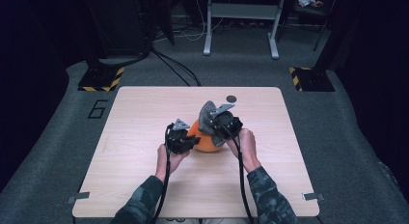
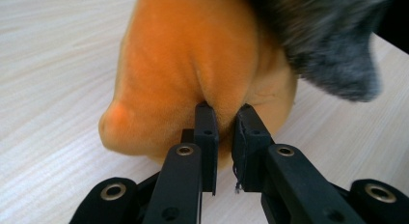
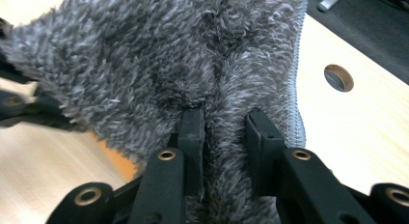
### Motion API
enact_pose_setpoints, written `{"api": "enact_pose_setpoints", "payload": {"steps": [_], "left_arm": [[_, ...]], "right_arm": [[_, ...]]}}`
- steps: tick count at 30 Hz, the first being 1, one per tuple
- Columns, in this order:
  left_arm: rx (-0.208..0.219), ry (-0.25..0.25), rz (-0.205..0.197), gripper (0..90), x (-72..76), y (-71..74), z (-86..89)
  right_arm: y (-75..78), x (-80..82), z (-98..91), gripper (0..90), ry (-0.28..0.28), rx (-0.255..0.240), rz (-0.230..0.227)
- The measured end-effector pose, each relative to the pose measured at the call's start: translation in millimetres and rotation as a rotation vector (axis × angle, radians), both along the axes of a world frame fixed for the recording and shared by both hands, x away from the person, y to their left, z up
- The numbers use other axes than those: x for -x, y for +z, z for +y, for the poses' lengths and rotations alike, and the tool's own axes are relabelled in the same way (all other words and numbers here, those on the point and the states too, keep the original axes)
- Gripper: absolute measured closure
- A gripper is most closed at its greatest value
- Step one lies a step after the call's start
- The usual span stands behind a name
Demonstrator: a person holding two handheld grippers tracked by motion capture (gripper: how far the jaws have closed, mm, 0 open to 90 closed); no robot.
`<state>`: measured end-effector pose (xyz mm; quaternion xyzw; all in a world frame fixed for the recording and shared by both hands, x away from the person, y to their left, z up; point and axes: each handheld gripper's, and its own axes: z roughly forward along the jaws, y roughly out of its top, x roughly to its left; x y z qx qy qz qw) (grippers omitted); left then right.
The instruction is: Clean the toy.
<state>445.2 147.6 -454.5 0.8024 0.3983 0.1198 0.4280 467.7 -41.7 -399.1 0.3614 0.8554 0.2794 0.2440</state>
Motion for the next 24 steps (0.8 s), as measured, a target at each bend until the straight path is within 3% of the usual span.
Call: {"api": "enact_pose_setpoints", "payload": {"steps": [1,8,13,18,19,24], "left_arm": [[-0.007,0.007,0.007,81.7,-0.5,-2.4,-0.8],[-0.028,0.021,0.01,80.4,-4.0,-5.0,1.4],[0.003,0.034,0.019,80.0,-5.6,-7.8,3.5],[0.007,0.036,0.014,79.6,-5.9,-10.0,5.0],[0.01,0.038,0.013,79.6,-6.0,-10.4,5.2],[0.003,0.032,0.015,79.5,-7.1,-10.6,7.4]], "right_arm": [[-7.7,-4.3,4.6,71.3,0.006,0.027,-0.007],[-13.4,-8.8,4.2,71.6,0.003,0.017,0.005],[-18.0,-11.1,-9.2,71.5,-0.016,0.004,0.047],[-24.8,-12.1,-19.2,71.5,-0.043,-0.009,0.077],[-25.7,-11.9,-20.8,71.5,-0.053,-0.007,0.099],[-36.6,-16.5,-31.5,71.5,-0.068,0.011,0.117]]}}
